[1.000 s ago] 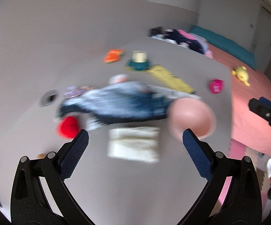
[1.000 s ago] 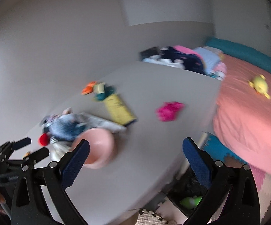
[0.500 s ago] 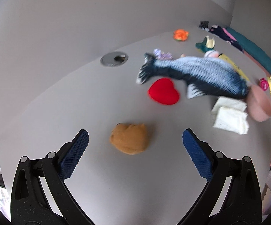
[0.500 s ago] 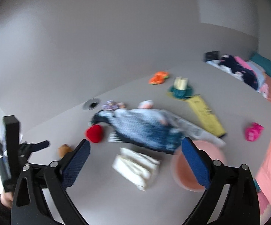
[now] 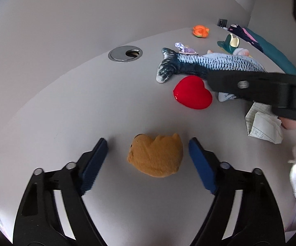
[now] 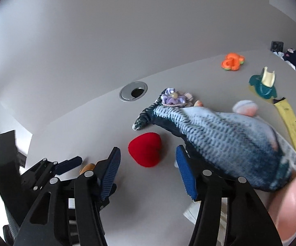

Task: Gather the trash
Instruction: 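Grasp the brown plush bear with the left tool while the right grasps the red heart, then carry the bear and heart to the trash bin and open both tools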

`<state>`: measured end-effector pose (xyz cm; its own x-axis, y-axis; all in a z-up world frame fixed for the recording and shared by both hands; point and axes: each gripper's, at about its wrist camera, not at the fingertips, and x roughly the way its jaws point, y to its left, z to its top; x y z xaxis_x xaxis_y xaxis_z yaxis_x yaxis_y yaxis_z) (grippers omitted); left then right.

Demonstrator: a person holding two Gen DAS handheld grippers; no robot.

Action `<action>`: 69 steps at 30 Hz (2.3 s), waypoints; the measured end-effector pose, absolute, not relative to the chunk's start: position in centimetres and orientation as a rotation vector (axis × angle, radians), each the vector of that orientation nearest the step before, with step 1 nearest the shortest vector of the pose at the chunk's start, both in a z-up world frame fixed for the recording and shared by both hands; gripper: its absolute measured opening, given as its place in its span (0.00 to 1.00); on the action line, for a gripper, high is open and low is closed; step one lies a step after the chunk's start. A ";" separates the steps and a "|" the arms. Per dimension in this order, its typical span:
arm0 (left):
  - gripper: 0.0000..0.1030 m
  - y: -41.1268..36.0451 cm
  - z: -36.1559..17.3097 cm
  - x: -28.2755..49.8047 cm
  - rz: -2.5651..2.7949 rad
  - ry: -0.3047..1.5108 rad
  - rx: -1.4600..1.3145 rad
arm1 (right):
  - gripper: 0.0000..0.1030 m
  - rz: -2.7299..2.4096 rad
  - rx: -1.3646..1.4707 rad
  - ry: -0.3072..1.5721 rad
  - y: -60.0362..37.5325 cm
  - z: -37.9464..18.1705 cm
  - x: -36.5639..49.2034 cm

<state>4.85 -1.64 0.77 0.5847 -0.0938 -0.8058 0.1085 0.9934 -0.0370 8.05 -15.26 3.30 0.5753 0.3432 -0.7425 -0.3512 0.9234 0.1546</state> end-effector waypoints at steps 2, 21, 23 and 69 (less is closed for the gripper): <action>0.59 -1.7 0.8 4.8 -0.121 0.930 0.031 | 0.56 0.400 -0.008 0.890 -15.2 2.5 8.8; 0.45 -2.4 1.7 4.0 -0.150 0.910 0.031 | 0.25 0.449 0.065 0.870 -16.6 4.0 6.8; 0.45 -3.4 2.2 3.7 -0.154 0.902 0.053 | 0.25 0.450 0.070 0.849 -17.7 4.9 5.9; 0.45 -49.5 0.7 -4.9 -0.837 0.960 0.407 | 0.25 -0.216 0.452 0.702 -64.3 1.5 -13.0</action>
